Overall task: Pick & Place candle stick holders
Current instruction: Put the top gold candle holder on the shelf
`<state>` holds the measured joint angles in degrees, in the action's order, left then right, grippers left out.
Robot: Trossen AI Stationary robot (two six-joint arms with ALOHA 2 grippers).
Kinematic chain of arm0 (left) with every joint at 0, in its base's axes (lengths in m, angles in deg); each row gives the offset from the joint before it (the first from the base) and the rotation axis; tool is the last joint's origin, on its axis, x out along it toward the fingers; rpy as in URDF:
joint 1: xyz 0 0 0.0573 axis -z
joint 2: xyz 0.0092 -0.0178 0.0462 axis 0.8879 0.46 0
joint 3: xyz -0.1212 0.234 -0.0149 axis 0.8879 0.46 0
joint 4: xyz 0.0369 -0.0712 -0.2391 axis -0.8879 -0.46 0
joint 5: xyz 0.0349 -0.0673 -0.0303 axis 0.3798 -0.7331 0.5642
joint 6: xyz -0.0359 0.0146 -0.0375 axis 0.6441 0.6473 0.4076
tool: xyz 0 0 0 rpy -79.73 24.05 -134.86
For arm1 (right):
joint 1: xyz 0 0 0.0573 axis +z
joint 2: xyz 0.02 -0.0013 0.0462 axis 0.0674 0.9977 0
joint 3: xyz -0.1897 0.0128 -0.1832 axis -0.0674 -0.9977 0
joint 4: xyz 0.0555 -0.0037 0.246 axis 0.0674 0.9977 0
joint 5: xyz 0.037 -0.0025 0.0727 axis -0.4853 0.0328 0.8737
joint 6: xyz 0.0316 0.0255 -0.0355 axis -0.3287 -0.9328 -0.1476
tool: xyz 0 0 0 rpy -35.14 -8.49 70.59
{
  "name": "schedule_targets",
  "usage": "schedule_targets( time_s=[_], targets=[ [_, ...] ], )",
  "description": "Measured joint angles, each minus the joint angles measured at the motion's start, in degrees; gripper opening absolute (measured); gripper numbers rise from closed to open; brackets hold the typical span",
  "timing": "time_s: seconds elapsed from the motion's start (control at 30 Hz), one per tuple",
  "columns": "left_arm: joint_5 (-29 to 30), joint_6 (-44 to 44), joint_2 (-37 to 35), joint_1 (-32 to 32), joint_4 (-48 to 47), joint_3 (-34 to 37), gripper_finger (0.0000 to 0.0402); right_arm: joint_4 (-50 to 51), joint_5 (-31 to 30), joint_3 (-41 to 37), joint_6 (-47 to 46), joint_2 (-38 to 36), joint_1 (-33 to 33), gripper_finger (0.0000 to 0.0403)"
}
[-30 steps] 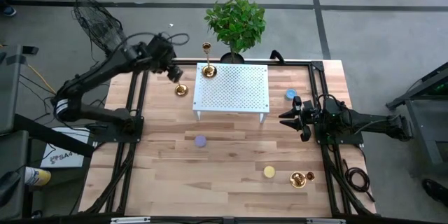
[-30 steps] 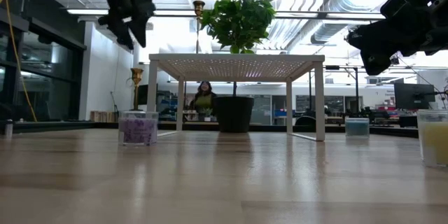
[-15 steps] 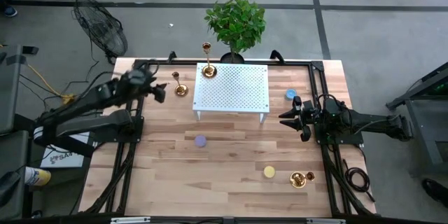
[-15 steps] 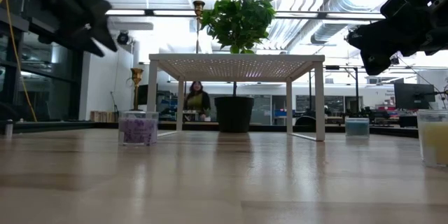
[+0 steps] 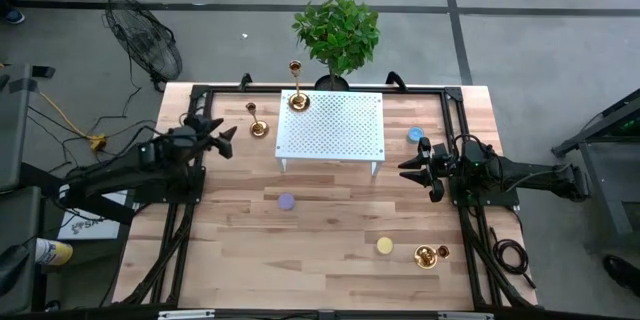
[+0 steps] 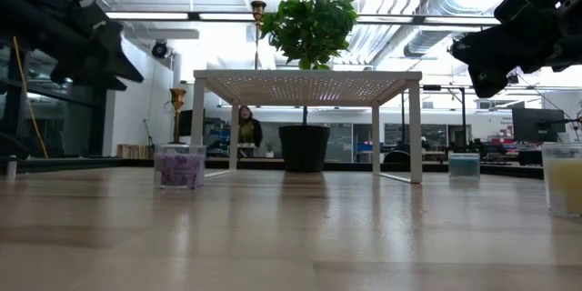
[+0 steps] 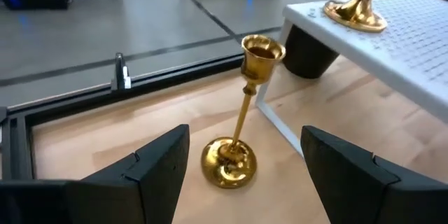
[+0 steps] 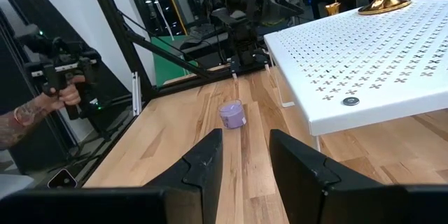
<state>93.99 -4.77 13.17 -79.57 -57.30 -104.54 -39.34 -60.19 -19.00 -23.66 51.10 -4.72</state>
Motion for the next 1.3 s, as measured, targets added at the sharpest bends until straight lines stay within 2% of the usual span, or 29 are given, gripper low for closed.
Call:
schedule_targets(
  time_s=[0.27, 0.67, 0.97, 1.17, 1.3],
  targets=[
    [1.9, -5.7, 1.9, 0.1, 14.9, 7.5, 0.0271, 0.0, 0.0, 0.0, 0.0, 0.0, 0.0, 0.0114],
    [-0.5, -10.2, 2.3, 0.1, 20.1, 11.4, 0.0271, 0.0, 0.0, 0.0, 0.0, 0.0, 0.0, 0.0114],
    [-1.5, -20.7, 2.7, 0.1, 27.1, 12.0, 0.0271, 0.0, 0.0, 0.0, 0.0, 0.0, 0.0, 0.0114],
    [-1.5, -22.3, 7.7, 0.1, 32.1, 12.0, 0.0271, 0.0, 0.0, 0.0, 0.0, 0.0, 0.0, 0.0114],
    [0.5, -24.7, 13.3, 0.1, 40.0, 11.9, 0.0271, 0.0, 0.0, 0.0, 0.0, 0.0, 0.0, 0.0114]
  ],
)
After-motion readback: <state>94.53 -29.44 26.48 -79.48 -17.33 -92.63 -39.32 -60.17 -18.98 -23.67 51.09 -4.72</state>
